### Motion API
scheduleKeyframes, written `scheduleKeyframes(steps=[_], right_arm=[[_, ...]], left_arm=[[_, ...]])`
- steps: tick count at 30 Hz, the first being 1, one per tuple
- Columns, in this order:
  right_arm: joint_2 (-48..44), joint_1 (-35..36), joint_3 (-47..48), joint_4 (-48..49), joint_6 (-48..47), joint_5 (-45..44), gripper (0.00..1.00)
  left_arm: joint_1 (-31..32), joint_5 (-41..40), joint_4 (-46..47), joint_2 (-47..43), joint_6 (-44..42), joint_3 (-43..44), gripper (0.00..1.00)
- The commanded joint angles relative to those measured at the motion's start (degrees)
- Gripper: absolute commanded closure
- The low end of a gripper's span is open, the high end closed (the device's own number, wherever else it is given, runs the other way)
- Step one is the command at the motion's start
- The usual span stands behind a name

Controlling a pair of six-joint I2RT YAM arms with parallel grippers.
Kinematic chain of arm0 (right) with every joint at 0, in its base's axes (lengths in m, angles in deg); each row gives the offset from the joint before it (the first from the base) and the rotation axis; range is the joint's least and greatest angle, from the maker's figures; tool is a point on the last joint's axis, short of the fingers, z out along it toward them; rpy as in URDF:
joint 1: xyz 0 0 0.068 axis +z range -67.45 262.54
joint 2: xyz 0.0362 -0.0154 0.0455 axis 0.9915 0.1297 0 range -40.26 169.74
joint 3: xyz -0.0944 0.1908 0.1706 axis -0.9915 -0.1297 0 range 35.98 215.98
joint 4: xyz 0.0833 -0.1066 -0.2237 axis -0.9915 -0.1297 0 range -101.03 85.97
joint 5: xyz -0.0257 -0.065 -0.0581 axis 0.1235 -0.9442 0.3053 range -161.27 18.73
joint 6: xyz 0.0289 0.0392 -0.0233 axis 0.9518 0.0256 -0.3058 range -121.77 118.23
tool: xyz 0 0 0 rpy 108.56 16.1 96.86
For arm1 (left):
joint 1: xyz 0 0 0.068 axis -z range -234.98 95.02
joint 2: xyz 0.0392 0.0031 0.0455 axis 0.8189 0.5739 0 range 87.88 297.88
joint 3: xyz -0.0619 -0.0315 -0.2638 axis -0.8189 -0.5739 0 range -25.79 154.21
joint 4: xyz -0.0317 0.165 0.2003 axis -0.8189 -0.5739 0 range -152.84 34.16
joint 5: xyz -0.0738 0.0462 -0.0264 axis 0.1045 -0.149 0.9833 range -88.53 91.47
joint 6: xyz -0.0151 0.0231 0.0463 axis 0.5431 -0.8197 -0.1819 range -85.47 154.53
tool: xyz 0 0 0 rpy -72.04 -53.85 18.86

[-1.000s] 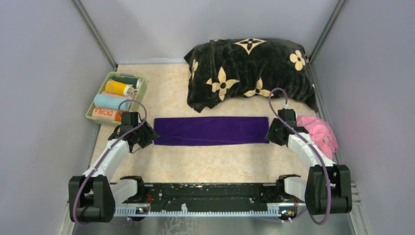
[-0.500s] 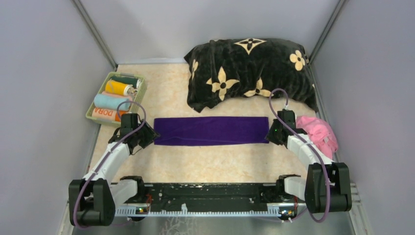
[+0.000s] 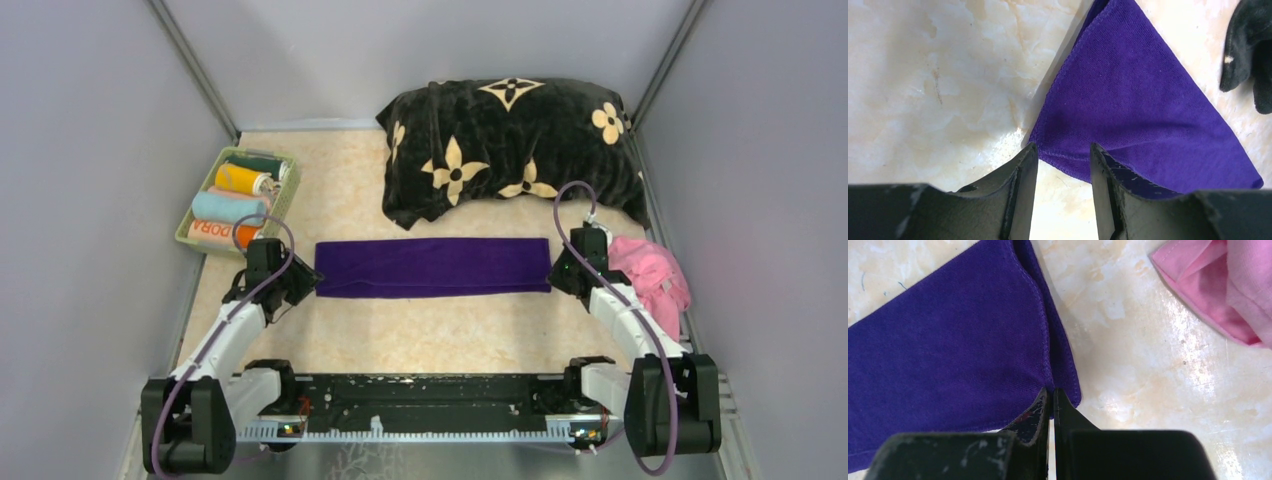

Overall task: Roll the towels
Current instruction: Fold the towel at the center of the board.

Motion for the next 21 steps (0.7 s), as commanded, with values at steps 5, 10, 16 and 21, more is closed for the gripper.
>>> scheduleKeyframes(steps=[5, 10, 16, 21], right_arm=[[-0.6, -0.4, -1.4, 3.3, 0.8, -0.4, 1.0], [-0.4, -0.4, -1.6, 3.8, 0.7, -0.1, 1.0], [-0.4, -0.4, -1.6, 3.7, 0.6, -0.2, 1.0], [-1.0, -0.4, -0.6, 2.2, 0.1, -2.1, 1.0]], left_arm=[[-0.1, -1.1, 3.8, 4.9, 1.2, 0.7, 0.55], [-0.1, -1.8, 5.4, 6.5, 1.2, -0.4, 0.55], [-0.1, -1.8, 7.3, 8.7, 1.1, 0.1, 0.65], [-0.2, -3.1, 5.4, 8.4, 0.5, 1.5, 0.85]])
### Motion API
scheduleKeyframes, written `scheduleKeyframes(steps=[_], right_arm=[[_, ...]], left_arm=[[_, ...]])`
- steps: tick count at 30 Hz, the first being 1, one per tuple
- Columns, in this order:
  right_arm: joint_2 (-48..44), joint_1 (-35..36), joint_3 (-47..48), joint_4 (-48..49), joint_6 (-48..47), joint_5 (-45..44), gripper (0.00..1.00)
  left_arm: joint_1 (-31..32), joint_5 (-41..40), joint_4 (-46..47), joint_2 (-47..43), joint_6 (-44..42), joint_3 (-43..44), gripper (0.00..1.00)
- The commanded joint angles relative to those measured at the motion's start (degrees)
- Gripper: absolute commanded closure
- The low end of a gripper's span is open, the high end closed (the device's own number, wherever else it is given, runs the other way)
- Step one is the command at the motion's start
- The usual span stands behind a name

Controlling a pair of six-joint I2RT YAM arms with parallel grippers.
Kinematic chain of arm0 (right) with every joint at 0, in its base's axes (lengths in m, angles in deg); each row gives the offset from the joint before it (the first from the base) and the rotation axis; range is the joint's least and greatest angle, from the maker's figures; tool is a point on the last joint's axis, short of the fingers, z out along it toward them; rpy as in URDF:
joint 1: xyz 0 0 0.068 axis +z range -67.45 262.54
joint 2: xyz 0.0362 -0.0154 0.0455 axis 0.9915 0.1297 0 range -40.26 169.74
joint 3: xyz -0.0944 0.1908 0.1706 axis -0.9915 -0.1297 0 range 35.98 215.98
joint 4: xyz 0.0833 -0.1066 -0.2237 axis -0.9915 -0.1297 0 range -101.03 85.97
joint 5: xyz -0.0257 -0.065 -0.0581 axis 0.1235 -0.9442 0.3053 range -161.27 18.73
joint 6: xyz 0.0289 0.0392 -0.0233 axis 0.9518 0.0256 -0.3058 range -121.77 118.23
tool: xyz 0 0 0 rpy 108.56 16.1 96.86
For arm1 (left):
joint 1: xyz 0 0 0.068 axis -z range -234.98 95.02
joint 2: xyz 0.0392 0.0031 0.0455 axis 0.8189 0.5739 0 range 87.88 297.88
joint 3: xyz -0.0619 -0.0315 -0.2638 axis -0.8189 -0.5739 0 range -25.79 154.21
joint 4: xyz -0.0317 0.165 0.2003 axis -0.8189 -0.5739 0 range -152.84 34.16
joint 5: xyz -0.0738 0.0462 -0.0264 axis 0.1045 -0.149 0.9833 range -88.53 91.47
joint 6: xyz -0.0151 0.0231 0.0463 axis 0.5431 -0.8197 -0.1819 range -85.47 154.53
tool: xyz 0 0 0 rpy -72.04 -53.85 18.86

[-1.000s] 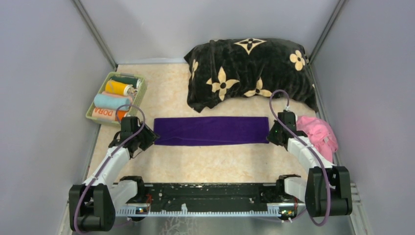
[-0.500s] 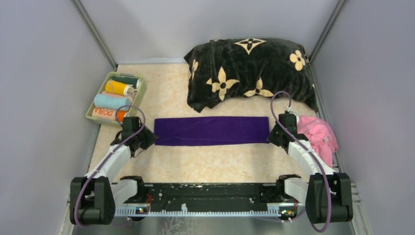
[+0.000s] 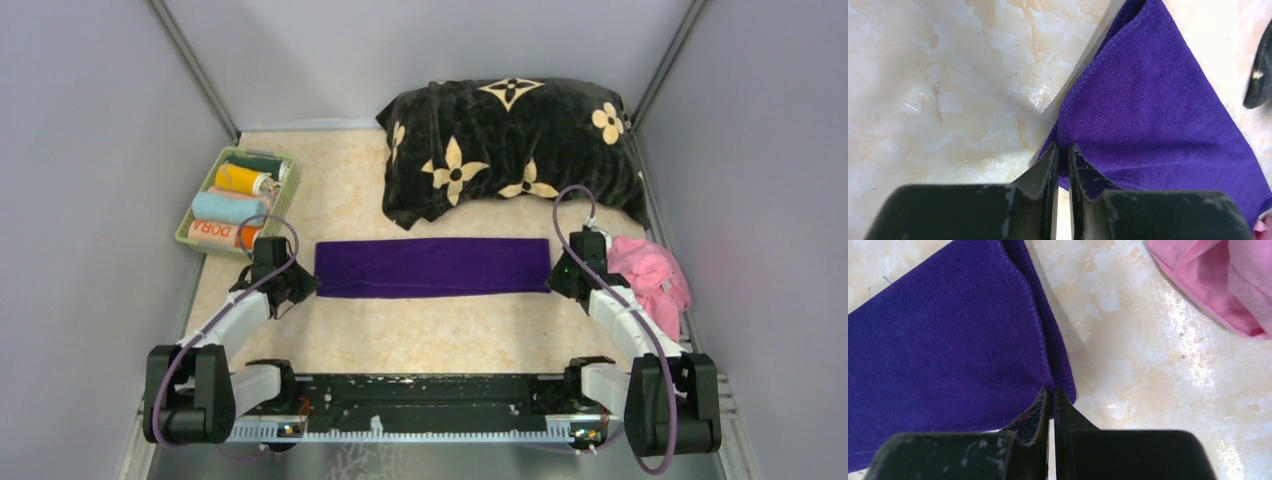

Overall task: Roll the towels
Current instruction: Fold the towel at the center of the board.

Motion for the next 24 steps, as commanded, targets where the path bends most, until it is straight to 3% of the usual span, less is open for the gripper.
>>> scheduleKeyframes(steps=[1, 5, 14, 24], right_arm=[[-1.3, -0.3, 1.4, 0.5, -0.3, -2.7, 1.0], [-2.0, -0.4, 2.2, -1.0, -0.4, -5.0, 1.0], [-2.0, -0.4, 2.8, -3.7, -0.3, -7.7, 1.0], [5.1, -0.3, 3.4, -1.7, 1.1, -5.1, 1.0]], left_arm=[[-0.1, -2.3, -1.3, -1.2, -0.7, 2.0, 0.89], [-0.1, -4.6, -5.2, -3.6, -2.2, 3.8, 0.97], [-0.1, -2.9, -9.8, -5.8, -2.9, 4.0, 0.98], [-0.1, 0.4, -4.5, -1.6, -0.6, -1.5, 0.98]])
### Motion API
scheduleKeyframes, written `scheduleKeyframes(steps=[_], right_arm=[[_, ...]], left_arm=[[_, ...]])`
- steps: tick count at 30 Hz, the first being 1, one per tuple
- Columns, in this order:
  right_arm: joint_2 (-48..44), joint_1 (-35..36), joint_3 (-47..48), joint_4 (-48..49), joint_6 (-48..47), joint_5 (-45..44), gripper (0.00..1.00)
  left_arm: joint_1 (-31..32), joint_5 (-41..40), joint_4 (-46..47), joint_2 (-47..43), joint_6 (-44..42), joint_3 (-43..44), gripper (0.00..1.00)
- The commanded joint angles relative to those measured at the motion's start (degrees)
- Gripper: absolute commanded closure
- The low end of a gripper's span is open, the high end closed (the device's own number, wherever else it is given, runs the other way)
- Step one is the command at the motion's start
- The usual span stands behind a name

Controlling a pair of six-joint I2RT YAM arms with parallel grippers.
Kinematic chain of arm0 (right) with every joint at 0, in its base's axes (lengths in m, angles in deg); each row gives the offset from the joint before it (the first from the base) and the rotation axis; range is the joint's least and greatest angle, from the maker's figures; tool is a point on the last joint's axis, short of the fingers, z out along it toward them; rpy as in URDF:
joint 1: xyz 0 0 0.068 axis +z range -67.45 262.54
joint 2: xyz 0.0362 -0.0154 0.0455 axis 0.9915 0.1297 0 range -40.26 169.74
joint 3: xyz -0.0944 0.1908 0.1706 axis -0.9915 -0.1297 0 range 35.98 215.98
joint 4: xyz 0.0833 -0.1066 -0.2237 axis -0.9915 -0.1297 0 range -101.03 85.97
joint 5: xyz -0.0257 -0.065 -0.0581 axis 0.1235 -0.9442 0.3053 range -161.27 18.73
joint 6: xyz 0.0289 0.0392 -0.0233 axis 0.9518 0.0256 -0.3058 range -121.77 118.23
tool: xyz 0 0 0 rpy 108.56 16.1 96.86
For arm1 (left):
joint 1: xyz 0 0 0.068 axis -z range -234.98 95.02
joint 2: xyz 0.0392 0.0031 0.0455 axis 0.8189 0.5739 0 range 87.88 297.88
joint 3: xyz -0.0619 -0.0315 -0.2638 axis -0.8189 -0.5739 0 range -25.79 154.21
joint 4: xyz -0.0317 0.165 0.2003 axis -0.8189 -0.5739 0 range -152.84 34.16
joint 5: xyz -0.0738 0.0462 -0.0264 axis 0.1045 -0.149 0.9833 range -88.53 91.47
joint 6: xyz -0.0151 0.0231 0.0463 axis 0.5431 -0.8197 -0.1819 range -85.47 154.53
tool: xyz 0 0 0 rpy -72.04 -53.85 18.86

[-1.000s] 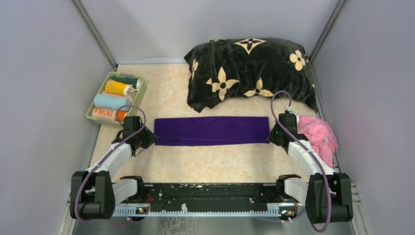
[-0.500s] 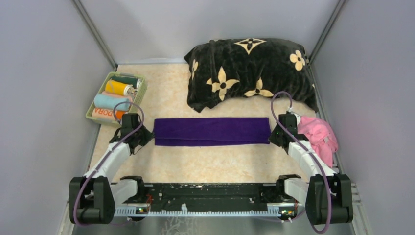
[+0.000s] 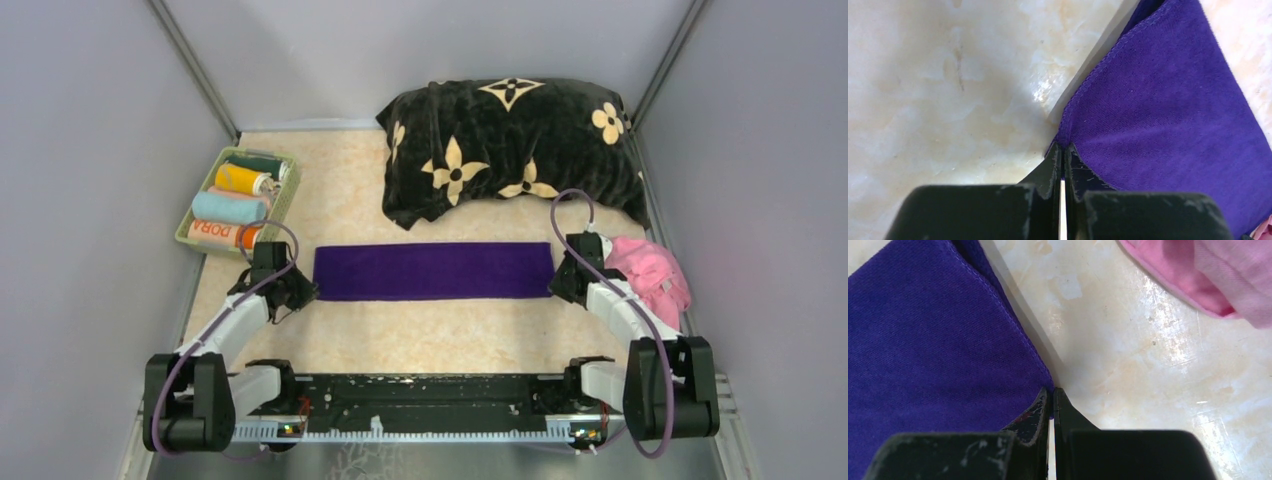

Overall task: Roll the towels
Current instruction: Fold the towel at the center of the board.

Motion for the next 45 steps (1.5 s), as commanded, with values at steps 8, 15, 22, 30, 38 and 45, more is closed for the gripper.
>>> scheduleKeyframes(steps=[8, 15, 22, 30, 38, 45], right_arm=[[4.2, -0.3, 3.7, 3.1, 1.5, -1.0, 1.0], [4.3, -0.4, 4.6, 1.1, 0.8, -0.6, 0.89], [0.1, -0.3, 8.5, -2.2, -1.2, -1.5, 0.58], [1.1, -0.4, 13.6, 0.3, -3.1, 1.7, 0.5], [6.6, -0.4, 14.1, 11.1, -3.4, 10.7, 0.49], [18.7, -0.5, 16.7, 18.1, -2.2, 13.4, 0.5]], left_arm=[[0.0, 0.1, 3.4, 1.6, 1.7, -4.0, 0.97], [-0.1, -0.2, 1.9, 0.3, 2.0, -3.2, 0.84], [-0.1, -1.1, -3.4, -3.4, 0.9, 0.7, 0.57], [-0.1, -3.3, -6.8, -3.0, -3.6, 11.0, 0.49], [0.8, 6.4, 2.2, 9.1, -6.1, 16.3, 0.54], [1.0, 8.8, 7.1, 25.2, -7.0, 22.9, 0.65]])
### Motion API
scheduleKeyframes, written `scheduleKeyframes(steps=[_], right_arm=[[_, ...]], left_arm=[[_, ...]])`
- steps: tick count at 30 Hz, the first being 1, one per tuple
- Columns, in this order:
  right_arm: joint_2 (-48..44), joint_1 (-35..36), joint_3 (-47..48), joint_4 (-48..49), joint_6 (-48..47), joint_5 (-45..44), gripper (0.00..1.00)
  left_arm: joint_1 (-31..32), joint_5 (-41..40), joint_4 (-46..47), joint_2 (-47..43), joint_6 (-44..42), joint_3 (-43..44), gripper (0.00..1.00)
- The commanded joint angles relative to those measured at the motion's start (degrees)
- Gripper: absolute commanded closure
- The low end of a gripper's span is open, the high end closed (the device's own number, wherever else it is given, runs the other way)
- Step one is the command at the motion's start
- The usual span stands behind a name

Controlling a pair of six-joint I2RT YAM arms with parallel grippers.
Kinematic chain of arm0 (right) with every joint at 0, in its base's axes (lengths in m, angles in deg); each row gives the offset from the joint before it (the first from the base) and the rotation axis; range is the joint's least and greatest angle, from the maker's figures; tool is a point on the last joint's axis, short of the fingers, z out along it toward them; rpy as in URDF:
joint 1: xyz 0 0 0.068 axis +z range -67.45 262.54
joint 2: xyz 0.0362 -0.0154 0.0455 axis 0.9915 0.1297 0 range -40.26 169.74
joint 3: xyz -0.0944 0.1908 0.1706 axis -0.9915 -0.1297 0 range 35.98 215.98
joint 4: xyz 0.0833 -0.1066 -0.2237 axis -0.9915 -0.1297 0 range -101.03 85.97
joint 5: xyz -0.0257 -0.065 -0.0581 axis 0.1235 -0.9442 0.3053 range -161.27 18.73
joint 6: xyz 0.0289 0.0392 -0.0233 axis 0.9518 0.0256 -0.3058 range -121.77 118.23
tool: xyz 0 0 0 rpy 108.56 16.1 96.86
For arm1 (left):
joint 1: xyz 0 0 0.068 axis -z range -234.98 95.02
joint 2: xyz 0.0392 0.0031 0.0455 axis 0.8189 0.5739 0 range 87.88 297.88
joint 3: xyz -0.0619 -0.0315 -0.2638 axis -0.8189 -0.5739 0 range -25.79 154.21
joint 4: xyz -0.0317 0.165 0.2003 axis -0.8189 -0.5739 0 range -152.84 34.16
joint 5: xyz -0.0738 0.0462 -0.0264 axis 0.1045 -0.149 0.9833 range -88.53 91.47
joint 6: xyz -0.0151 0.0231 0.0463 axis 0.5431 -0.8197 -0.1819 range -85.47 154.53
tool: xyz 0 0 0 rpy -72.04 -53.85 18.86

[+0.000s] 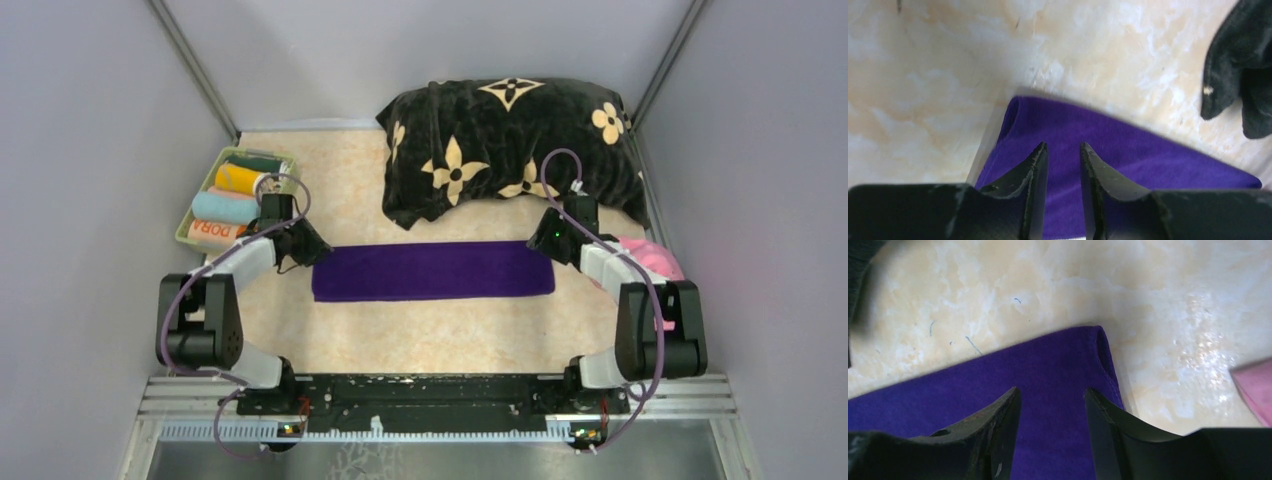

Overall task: Roll the towels
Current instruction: Fold the towel at the center of the board.

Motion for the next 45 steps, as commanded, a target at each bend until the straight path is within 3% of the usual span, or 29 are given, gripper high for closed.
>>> scheduleKeyframes(steps=[1, 11, 22, 28, 36, 45], right_arm=[[5.6, -0.6, 4.1, 7.6, 0.7, 2.3, 0.5], [14.5, -5.8, 5.2, 6.9, 1.9, 0.8, 0.5], [8.9, -6.3, 8.6, 3.4, -1.9, 8.0, 0.5], [5.0, -5.2, 11.7, -8.5, -6.2, 0.1, 0.5], [7.6, -4.5, 15.5, -18.3, -11.5, -4.9, 0.55], [12.8, -3.1, 17.2, -20.1, -14.5, -6.7, 0.64]], left_arm=[[0.3, 0.7, 4.3, 6.3, -1.7, 4.5, 0.67], [-0.7, -7.6, 3.8, 10.4, 1.2, 2.8, 0.74], [0.4, 0.6, 1.3, 3.3, -1.6, 4.3, 0.53], [0.4, -0.2, -5.3, -4.3, -9.0, 5.8, 0.43], [0.3, -2.0, -14.5, -11.7, -21.8, 8.6, 0.36], [0.4, -3.7, -12.3, -16.7, -26.3, 4.8, 0.35]])
